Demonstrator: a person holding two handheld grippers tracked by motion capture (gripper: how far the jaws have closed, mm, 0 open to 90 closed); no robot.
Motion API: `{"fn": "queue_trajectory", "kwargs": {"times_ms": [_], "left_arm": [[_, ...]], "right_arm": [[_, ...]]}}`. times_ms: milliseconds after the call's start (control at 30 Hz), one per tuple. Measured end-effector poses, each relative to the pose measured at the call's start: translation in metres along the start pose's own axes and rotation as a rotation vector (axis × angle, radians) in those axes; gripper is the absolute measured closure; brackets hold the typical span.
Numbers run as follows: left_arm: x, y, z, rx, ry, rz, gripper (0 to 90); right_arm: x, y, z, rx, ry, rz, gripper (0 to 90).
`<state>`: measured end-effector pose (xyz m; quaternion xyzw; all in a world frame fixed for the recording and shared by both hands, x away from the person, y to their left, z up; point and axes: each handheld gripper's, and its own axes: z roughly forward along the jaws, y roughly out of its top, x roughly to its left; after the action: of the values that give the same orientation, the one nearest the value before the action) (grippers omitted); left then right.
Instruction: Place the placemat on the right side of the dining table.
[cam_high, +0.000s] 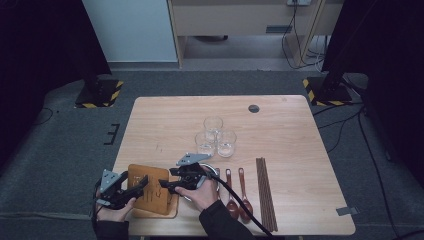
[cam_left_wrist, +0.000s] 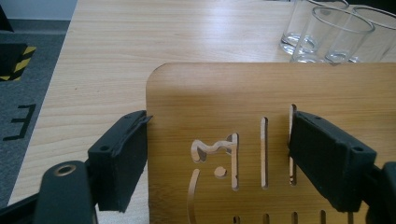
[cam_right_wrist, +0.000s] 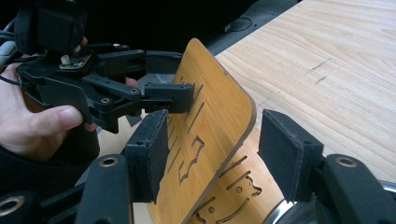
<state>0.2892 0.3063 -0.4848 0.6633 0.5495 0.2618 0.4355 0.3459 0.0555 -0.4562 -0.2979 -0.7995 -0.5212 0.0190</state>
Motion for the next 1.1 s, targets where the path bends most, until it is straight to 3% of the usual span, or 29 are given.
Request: {"fn": "queue_trajectory", "kwargs": {"times_ms": [1100], "left_arm": [[-0.002,0.003,-0.004,-0.031,-0.011,-0.004,20.3]], "right_arm": [[0.004,-0.012,0.014,0.059,0.041,0.023,58.9]]}}
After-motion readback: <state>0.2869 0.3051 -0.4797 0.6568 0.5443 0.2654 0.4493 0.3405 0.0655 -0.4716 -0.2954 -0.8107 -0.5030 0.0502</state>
